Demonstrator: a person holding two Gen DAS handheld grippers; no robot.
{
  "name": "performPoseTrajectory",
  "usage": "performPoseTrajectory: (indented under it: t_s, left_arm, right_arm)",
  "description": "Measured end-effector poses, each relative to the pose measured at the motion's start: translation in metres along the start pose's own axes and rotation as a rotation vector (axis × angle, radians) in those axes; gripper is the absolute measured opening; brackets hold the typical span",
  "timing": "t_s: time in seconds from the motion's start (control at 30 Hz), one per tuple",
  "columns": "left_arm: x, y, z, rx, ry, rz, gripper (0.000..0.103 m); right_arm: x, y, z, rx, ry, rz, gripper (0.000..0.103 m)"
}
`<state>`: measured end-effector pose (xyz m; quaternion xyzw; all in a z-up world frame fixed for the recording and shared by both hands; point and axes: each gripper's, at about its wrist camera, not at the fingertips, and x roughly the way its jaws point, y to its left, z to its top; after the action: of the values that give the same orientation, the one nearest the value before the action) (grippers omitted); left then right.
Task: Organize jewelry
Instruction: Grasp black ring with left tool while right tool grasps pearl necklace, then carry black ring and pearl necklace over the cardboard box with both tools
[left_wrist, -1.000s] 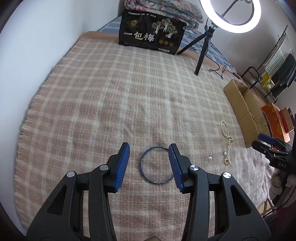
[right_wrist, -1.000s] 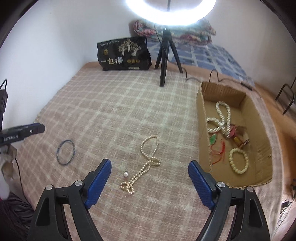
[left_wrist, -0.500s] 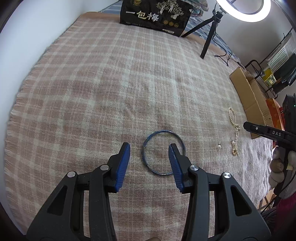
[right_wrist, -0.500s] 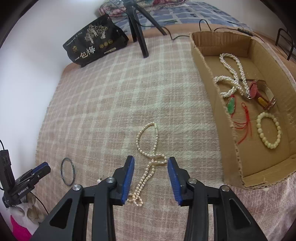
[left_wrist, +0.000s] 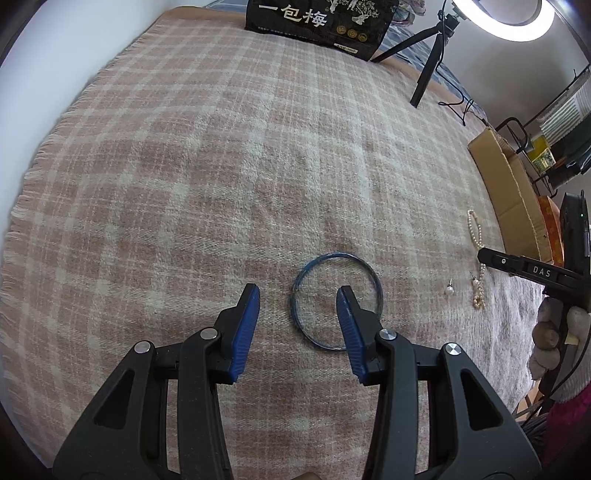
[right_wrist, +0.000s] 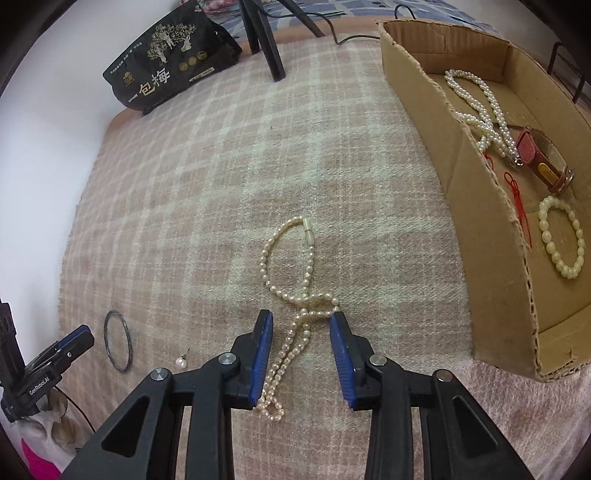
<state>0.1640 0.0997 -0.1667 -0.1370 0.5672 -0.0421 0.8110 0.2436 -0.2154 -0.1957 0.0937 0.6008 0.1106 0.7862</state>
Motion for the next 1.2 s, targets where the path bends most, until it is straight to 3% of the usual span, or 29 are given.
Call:
performPoseTrajectory:
  t_s: [0.27, 0.37, 0.5, 0.6, 0.73, 1.2]
  left_arm:
    - [0.024, -0.007, -0.002, 0.038, 0.026, 0.065, 0.043]
    - [0.029, -0.015, -0.003, 0.079, -0.004, 0.123, 0.032]
    - [0.028, -0.016, 0.001, 0.047, -0.014, 0.128, 0.007]
    - [0.027, -0.017, 0.003, 0.036, -0.022, 0.128, 0.004]
    - [0.019, -0.017, 0.005, 0.028, -0.050, 0.117, 0.002]
    - [-0.032, -0.042, 0.014, 0.045, -0.178, 0.020, 0.001]
  right_arm:
    - [0.007, 0.017, -0.002, -0.094, -0.012, -0.099, 0.032]
    - [0.009, 0.021, -0.002, -0.119, -0.015, -0.119, 0.032]
    - [0.009, 0.021, -0.002, -0.127, -0.025, -0.121, 0.025]
    - [0.009, 0.020, -0.003, -0.134, -0.038, -0.113, 0.013]
    - [0.005, 0.011, -0.008, -0.124, -0.046, -0.078, 0.004]
    - [-0.035, 0.021, -0.012, -0.121, -0.143, 0.013, 0.001]
